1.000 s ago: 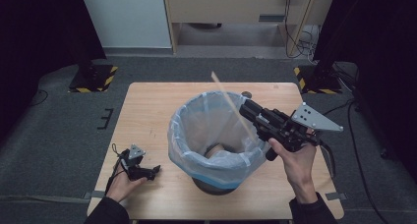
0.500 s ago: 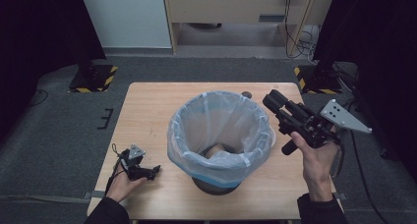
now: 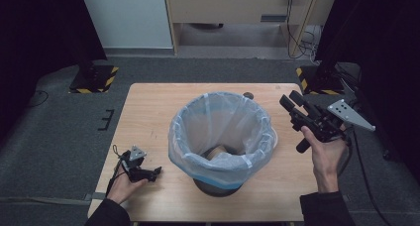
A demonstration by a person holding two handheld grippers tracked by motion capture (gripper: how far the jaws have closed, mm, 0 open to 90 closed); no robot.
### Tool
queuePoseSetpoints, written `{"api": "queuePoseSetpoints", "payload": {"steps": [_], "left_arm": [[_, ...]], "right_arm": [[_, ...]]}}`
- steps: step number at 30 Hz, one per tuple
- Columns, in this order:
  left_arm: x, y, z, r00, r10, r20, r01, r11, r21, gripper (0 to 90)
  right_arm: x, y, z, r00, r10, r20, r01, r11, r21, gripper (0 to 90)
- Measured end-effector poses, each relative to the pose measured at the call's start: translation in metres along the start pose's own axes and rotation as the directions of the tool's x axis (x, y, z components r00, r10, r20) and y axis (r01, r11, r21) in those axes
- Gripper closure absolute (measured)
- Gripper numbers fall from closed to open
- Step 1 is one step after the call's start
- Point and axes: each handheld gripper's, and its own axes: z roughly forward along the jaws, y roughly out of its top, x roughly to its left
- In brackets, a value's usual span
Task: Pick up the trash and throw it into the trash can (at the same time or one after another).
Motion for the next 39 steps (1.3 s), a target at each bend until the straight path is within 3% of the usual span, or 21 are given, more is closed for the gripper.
{"api": "queuePoseSetpoints", "payload": {"steps": [9,17,23,29,39], "left_arm": [[0.0,0.0,0.0,1.0,0.0,0.0,0.0,1.0,0.0,0.0],[0.0,0.0,0.0,1.0,0.0,0.0,0.0,1.0,0.0,0.0],[0.0,0.0,0.0,1.0,0.0,0.0,0.0,1.0,0.0,0.0],[0.0,0.0,0.0,1.0,0.0,0.0,0.0,1.0,0.0,0.0],[0.0,0.0,0.0,1.0,0.0,0.0,0.0,1.0,0.0,0.0]], "right_arm": [[-0.029,-0.029,0.008,0.9944,0.002,0.105,-0.013,0.995,0.101,45.0],[-0.053,-0.058,0.012,0.9835,-0.004,0.181,-0.03,0.982,0.188,38.4],[-0.067,-0.083,0.015,0.9745,-0.02,0.223,-0.042,0.963,0.267,37.0],[-0.076,-0.109,0.02,0.9695,-0.043,0.241,-0.046,0.936,0.349,37.7],[-0.082,-0.135,0.027,0.9664,-0.053,0.251,-0.059,0.906,0.419,35.6]]}}
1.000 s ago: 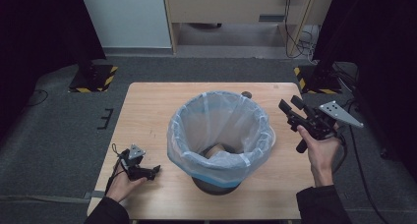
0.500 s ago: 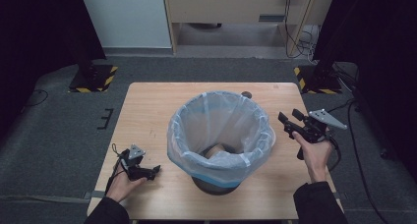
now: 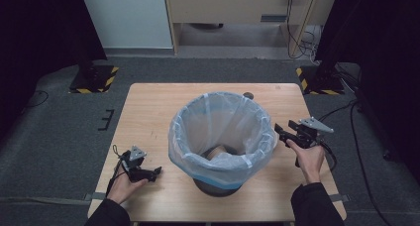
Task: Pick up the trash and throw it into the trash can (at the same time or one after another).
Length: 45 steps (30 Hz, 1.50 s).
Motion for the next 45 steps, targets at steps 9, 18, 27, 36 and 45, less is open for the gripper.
{"api": "queuePoseSetpoints", "payload": {"steps": [9,18,27,36,45], "left_arm": [[0.0,0.0,0.0,1.0,0.0,0.0,0.0,1.0,0.0,0.0],[0.0,0.0,0.0,1.0,0.0,0.0,0.0,1.0,0.0,0.0],[0.0,0.0,0.0,1.0,0.001,0.0,-0.001,1.0,0.0,0.0],[0.0,0.0,0.0,1.0,0.0,0.0,0.0,1.0,0.0,0.0],[0.0,0.0,0.0,1.0,0.0,0.0,0.0,1.0,0.0,0.0]], "right_arm": [[-0.012,-0.022,0.017,0.9987,0.045,0.023,-0.047,0.995,0.087,37.5],[-0.008,-0.032,0.032,0.9993,0.037,0.006,-0.037,0.985,0.169,40.4],[-0.004,-0.037,0.036,0.9991,0.042,-0.006,-0.039,0.97,0.241,53.6],[-0.001,-0.037,0.034,0.9979,0.065,0.002,-0.063,0.957,0.285,74.1],[-0.002,-0.031,0.028,0.995,0.099,-0.008,-0.094,0.959,0.266,81.1]]}}
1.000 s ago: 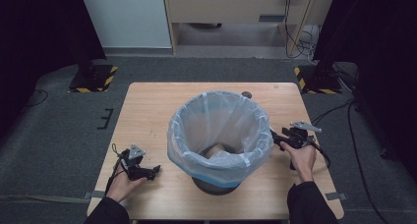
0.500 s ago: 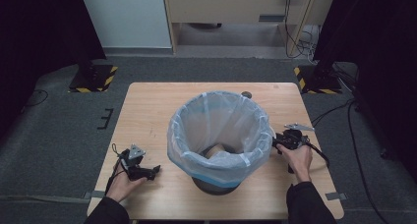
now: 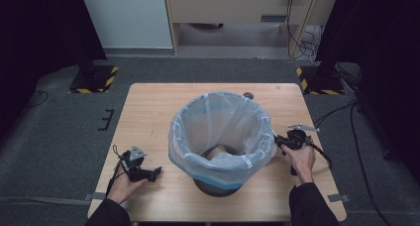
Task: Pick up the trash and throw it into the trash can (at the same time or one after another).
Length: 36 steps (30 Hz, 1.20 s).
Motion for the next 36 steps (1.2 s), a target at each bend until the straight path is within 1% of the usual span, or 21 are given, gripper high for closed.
{"api": "queuePoseSetpoints", "payload": {"steps": [4,9,13,18,22,24,29,32,36], "left_arm": [[0.0,0.0,0.0,1.0,0.0,0.0,0.0,1.0,0.0,0.0],[0.0,0.0,0.0,1.0,0.0,0.0,0.0,1.0,0.0,0.0],[0.0,0.0,0.0,1.0,0.0,0.0,0.0,1.0,0.0,0.0],[0.0,0.0,0.0,1.0,0.0,0.0,0.0,1.0,0.0,0.0],[0.0,0.0,0.0,1.0,0.0,0.0,0.0,1.0,0.0,0.0],[0.0,0.0,0.0,1.0,0.0,0.0,0.0,1.0,0.0,0.0],[0.0,0.0,0.0,1.0,0.0,0.0,0.0,1.0,0.0,0.0],[0.0,0.0,0.0,1.0,0.0,0.0,0.0,1.0,0.0,0.0],[0.0,0.0,0.0,1.0,0.0,0.0,0.0,1.0,0.0,0.0]], "right_arm": [[0.0,0.003,-0.005,1.0,0.005,0.002,-0.005,1.0,-0.016,82.1],[0.001,0.007,-0.01,0.9999,-0.006,0.015,0.006,0.999,-0.037,82.7],[0.0,0.011,-0.015,0.9999,-0.004,0.016,0.005,0.998,-0.062,83.3],[-0.001,0.015,-0.021,0.9996,-0.006,0.028,0.009,0.996,-0.091,83.9],[-0.001,0.018,-0.026,0.9989,-0.019,0.043,0.024,0.993,-0.116,84.1],[0.0,0.019,-0.027,0.9987,-0.02,0.048,0.025,0.992,-0.122,84.2],[0.001,0.019,-0.027,0.9958,-0.06,0.069,0.067,0.993,-0.102,84.2],[0.002,0.02,-0.027,0.9964,-0.054,0.065,0.061,0.992,-0.11,84.2],[0.0,0.022,-0.032,0.9965,-0.043,0.072,0.052,0.988,-0.142,84.2]]}}
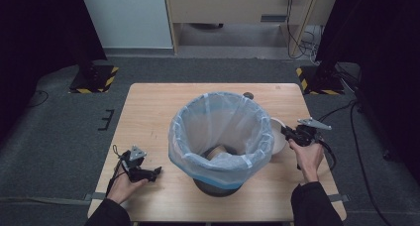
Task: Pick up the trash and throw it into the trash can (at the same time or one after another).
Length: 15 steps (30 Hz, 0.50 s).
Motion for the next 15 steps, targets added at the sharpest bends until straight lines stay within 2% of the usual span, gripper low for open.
{"api": "queuePoseSetpoints", "payload": {"steps": [3,7,10,15], "left_arm": [[0.0,0.0,0.0,1.0,0.0,0.0,0.0,1.0,0.0,0.0],[0.0,0.0,0.0,1.0,0.0,0.0,0.0,1.0,0.0,0.0],[0.0,0.0,0.0,1.0,0.0,0.0,0.0,1.0,0.0,0.0],[0.0,0.0,0.0,1.0,0.0,0.0,0.0,1.0,0.0,0.0]], "right_arm": [[-0.002,0.003,-0.005,0.9999,0.011,0.011,-0.01,0.999,-0.042,84.2],[-0.003,0.008,-0.013,0.9988,0.031,0.037,-0.027,0.993,-0.118,84.2],[-0.005,0.011,-0.019,0.997,0.047,0.061,-0.036,0.984,-0.175,84.2],[-0.006,0.017,-0.03,0.9933,0.077,0.087,-0.051,0.963,-0.265,84.3]]}}
